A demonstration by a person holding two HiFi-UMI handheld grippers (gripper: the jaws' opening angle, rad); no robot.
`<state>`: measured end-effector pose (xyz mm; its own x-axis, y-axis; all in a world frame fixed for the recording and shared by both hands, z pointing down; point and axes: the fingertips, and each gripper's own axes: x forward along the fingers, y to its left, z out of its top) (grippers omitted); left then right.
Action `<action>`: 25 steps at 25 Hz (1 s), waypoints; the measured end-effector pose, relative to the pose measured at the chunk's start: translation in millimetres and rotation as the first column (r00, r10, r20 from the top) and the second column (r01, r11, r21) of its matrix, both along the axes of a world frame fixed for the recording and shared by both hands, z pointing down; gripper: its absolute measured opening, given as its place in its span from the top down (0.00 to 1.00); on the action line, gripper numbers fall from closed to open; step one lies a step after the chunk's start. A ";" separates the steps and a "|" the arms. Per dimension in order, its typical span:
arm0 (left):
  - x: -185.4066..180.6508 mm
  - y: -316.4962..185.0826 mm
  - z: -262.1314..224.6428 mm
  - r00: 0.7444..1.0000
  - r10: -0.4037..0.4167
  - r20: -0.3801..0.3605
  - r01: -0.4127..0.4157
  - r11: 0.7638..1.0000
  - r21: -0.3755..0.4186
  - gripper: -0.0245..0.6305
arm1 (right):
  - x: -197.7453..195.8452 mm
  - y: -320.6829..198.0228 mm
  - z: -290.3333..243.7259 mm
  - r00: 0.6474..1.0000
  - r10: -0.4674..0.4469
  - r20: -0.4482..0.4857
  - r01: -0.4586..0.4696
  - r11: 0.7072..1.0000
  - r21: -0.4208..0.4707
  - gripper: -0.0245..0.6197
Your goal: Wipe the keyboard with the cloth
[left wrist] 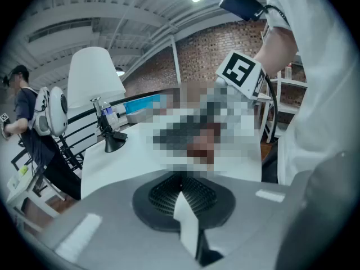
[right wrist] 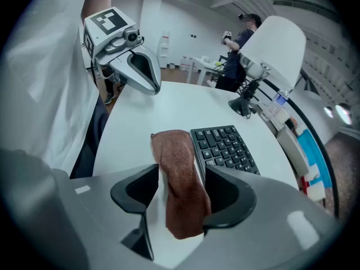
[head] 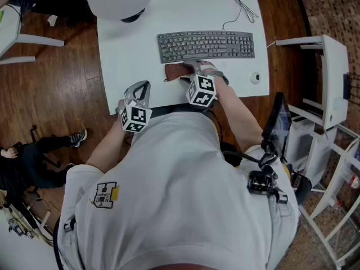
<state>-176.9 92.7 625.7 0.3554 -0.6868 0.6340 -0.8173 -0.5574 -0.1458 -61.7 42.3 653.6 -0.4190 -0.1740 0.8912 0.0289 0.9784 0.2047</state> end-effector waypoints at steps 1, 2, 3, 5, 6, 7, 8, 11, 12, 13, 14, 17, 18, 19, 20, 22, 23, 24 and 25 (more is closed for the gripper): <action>-0.6 -1.6 2.1 1.000 -0.016 0.002 0.016 1.000 -0.004 0.96 | -1.3 -3.5 3.2 0.999 -0.035 -0.011 0.035 0.999 -0.010 0.55; -1.3 -3.4 4.3 1.000 -0.030 0.005 0.030 1.000 -0.009 0.96 | -2.9 -6.7 6.6 0.998 -0.068 -0.020 0.067 0.998 -0.021 0.55; -2.1 -5.5 6.6 0.999 -0.043 0.009 0.043 0.999 -0.013 0.96 | -4.9 -8.9 10.0 0.995 -0.095 -0.026 0.094 0.995 -0.032 0.55; -3.3 -8.8 11.4 0.997 -0.067 0.023 0.068 0.997 -0.025 0.96 | -8.5 -9.1 17.4 0.991 -0.129 -0.030 0.127 0.990 -0.056 0.57; -3.1 -9.1 13.6 0.996 -0.085 0.028 0.086 0.996 -0.034 0.96 | -8.7 -7.3 20.8 0.990 -0.137 -0.028 0.135 0.989 -0.068 0.60; -2.6 -8.8 15.4 0.993 -0.109 0.032 0.111 0.993 -0.046 0.96 | -8.0 -4.7 23.4 0.990 -0.142 -0.022 0.140 0.987 -0.080 0.65; -1.6 -8.0 16.6 0.990 -0.135 0.034 0.137 0.989 -0.057 0.96 | -6.8 -1.8 24.9 0.989 -0.147 -0.014 0.145 0.985 -0.092 0.70; 2.0 -7.4 20.1 0.981 -0.188 0.043 0.191 0.978 -0.083 0.96 | -5.0 1.0 25.0 0.989 -0.146 0.006 0.146 0.985 -0.094 0.80; 2.6 -8.6 21.3 0.979 -0.197 0.049 0.201 0.976 -0.088 0.96 | -5.1 0.0 23.8 0.990 -0.143 0.008 0.143 0.986 -0.087 0.81; 2.6 -10.2 22.1 0.977 -0.206 0.054 0.210 0.973 -0.091 0.96 | -5.7 -1.2 21.2 0.990 -0.139 0.011 0.139 0.987 -0.082 0.82; 2.3 -12.2 22.2 0.975 -0.214 0.057 0.218 0.972 -0.092 0.96 | -7.2 -2.9 16.4 0.991 -0.131 0.020 0.133 0.988 -0.080 0.82; -0.6 -22.1 19.7 0.969 -0.236 0.068 0.241 0.967 -0.082 0.96 | -20.1 -21.8 -12.2 0.993 -0.077 0.089 0.083 0.994 -0.069 0.82; -0.6 -27.0 18.2 0.968 -0.239 0.071 0.244 0.967 -0.074 0.96 | -26.3 -34.1 -23.0 0.992 -0.053 0.113 0.060 0.997 -0.056 0.82; 0.7 -31.9 16.7 0.968 -0.238 0.074 0.243 0.968 -0.067 0.96 | -32.5 -48.2 -32.1 0.991 -0.032 0.131 0.037 0.999 -0.036 0.82; 3.3 -36.7 15.0 0.969 -0.234 0.076 0.238 0.969 -0.059 0.96 | -38.7 -62.8 -38.3 0.990 -0.015 0.140 0.017 1.000 -0.014 0.82; 10.0 -45.5 11.1 0.972 -0.222 0.081 0.226 0.973 -0.044 0.96 | -50.7 -89.4 -40.3 0.991 0.006 0.130 -0.008 1.000 0.016 0.82; 13.3 -49.8 9.4 0.973 -0.218 0.082 0.221 0.974 -0.038 0.96 | -56.2 -100.0 -36.6 0.994 0.009 0.112 -0.012 1.000 0.024 0.82; 16.3 -54.2 8.2 0.973 -0.215 0.081 0.218 0.975 -0.034 0.96 | -60.8 -108.6 -30.8 0.996 0.009 0.089 -0.011 0.999 0.031 0.82; 19.3 -58.7 7.9 0.974 -0.212 0.080 0.215 0.976 -0.031 0.96 | -64.1 -115.5 -23.7 0.998 0.007 0.064 -0.010 0.999 0.038 0.82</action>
<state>-157.6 34.0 633.6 0.1536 -0.7157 0.6813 -0.9054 -0.3781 -0.1931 -125.8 -73.2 629.9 -0.4734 -0.2110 0.8552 0.0062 0.9701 0.2428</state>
